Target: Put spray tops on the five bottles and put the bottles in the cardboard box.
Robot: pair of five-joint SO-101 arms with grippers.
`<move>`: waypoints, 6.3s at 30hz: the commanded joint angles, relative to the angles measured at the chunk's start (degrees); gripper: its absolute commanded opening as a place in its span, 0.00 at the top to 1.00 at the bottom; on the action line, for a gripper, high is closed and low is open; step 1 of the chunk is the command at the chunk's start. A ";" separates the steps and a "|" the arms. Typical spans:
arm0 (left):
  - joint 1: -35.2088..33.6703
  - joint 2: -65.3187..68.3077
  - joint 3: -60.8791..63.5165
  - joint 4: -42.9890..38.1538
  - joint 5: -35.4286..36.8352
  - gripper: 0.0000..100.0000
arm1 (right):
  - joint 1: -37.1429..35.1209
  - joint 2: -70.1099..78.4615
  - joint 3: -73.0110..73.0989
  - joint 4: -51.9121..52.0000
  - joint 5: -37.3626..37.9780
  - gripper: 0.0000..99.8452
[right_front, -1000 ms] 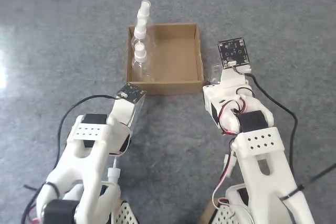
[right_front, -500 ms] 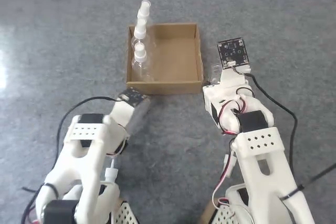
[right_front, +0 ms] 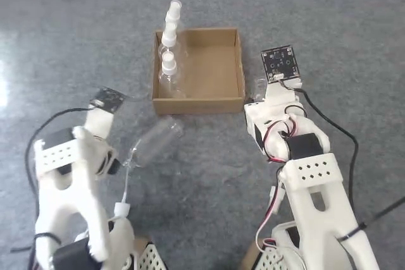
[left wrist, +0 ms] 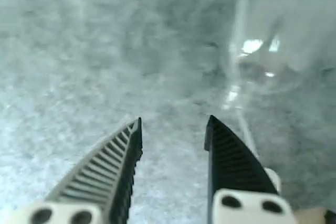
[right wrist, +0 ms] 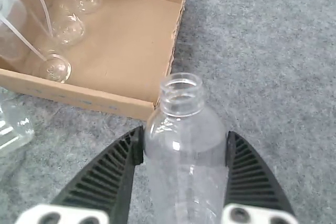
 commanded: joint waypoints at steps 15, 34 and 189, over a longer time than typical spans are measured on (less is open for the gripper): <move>-11.60 -0.44 -8.48 7.56 -11.34 0.82 | 0.66 -2.51 -0.35 -1.27 1.14 0.83; 3.08 0.00 6.29 2.46 -7.56 0.77 | 0.66 -2.51 -0.35 -1.27 1.23 0.83; -51.34 0.18 -2.07 -25.32 -29.89 0.77 | 2.07 -2.51 2.90 -6.46 1.23 0.83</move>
